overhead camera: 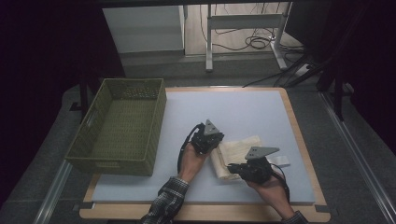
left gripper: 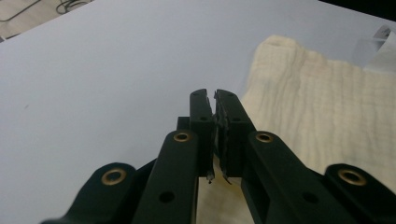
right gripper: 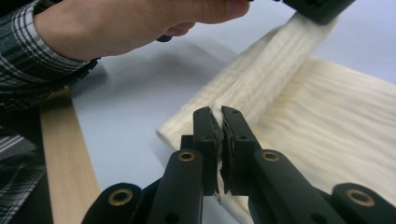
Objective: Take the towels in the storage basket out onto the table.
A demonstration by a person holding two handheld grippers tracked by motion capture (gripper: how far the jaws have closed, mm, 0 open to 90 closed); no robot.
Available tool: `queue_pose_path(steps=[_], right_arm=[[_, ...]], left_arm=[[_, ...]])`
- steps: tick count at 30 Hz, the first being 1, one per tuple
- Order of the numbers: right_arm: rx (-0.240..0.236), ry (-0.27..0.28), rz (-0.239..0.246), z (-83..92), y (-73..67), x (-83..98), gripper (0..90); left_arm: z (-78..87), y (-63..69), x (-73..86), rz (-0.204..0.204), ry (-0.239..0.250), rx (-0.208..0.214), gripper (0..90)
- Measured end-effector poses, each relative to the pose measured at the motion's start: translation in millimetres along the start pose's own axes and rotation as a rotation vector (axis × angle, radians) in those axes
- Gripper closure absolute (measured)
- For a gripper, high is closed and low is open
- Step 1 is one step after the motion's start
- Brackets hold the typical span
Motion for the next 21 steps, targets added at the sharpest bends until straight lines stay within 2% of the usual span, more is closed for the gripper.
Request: queue_pose_path(steps=[1, 2, 3, 4, 11, 21], right_arm=[[0.0, 0.0, 0.0, 0.0, 0.0, 0.0, 85.4], [0.017, 0.005, -0.007, 7.4, 5.4, 1.9, 85.4], [0.03, 0.008, -0.007, 11.0, 8.2, 2.9, 85.4], [0.039, 0.011, -0.01, 14.6, 10.9, 3.9, 85.4], [0.095, 0.018, -0.028, 37.1, 26.6, 9.8, 85.4], [0.141, 0.018, -0.045, 55.6, 39.9, 14.7, 85.3]], left_arm=[[0.0, 0.0, 0.0, 0.0, 0.0, 0.0, 86.1], [-7.7, 2.9, -3.2, -0.008, -0.004, 0.01, 86.1], [-7.7, 2.9, -3.2, -0.008, -0.004, 0.01, 86.0], [-15.5, 5.9, -6.2, -0.015, -0.003, 0.024, 86.0], [-39.1, 14.1, -14.2, -0.008, -0.005, 0.07, 85.8], [-62.3, 25.7, -26.0, -0.026, -0.005, 0.096, 85.1]])
Point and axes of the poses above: each handheld gripper's, and its own axes: z roughly backward along the jaws, x roughly out of its underside, y roughly to its right, the point moved 2 cm from there along -z, roughly forward along the jaws, and after that the axes turned 14 degrees about y, right-handed, at the moved point
